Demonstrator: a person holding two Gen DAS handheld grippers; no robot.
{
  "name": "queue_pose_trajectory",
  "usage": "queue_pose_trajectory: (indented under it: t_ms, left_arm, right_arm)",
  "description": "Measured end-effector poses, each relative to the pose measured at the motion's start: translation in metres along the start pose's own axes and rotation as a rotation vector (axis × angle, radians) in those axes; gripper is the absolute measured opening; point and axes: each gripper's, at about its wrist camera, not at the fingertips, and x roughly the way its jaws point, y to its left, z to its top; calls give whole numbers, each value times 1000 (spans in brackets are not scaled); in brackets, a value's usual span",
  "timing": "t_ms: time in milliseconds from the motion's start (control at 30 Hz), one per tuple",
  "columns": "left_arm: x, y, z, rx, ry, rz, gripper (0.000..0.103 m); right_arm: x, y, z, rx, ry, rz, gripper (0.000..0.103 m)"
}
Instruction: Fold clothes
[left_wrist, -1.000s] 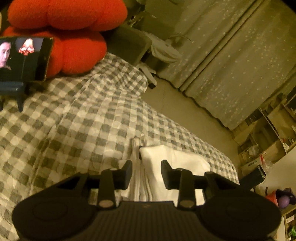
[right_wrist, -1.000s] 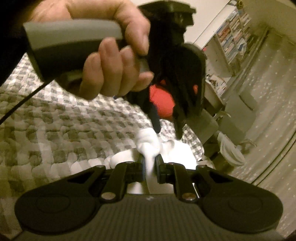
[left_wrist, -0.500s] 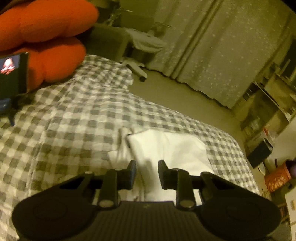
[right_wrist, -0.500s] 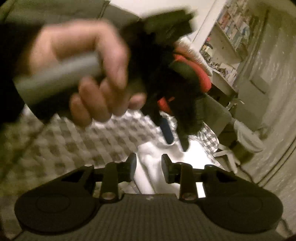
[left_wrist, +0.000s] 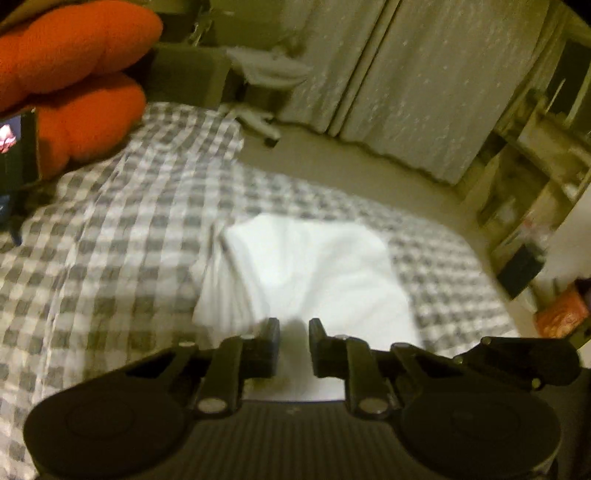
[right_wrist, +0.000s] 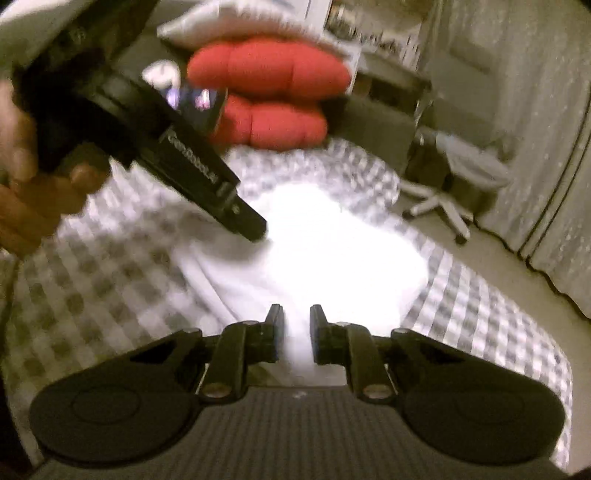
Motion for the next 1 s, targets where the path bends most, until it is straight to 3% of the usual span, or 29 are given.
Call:
queue_pose_trajectory:
  t_ms: [67, 233, 300, 467, 733, 867, 1000]
  left_arm:
    - [1, 5, 0, -25, 8, 4, 2]
    - [1, 10, -2, -38, 14, 15, 2]
    - [2, 9, -3, -23, 11, 25, 2]
    - [3, 10, -2, -33, 21, 28, 2]
    - [-2, 19, -2, -62, 31, -5, 2]
    - [-9, 16, -5, -42, 21, -1, 2]
    - [-14, 18, -3, -64, 14, -14, 2]
  right_arm:
    - [5, 0, -1, 19, 26, 4, 16]
    - [0, -9, 0, 106, 49, 39, 17]
    - [-8, -20, 3, 157, 23, 34, 12]
    - [-20, -52, 0, 272, -6, 1, 16]
    - [-2, -30, -6, 163, 86, -14, 20]
    - [-6, -33, -6, 177, 64, -24, 19]
    - [-18, -20, 0, 113, -30, -34, 20]
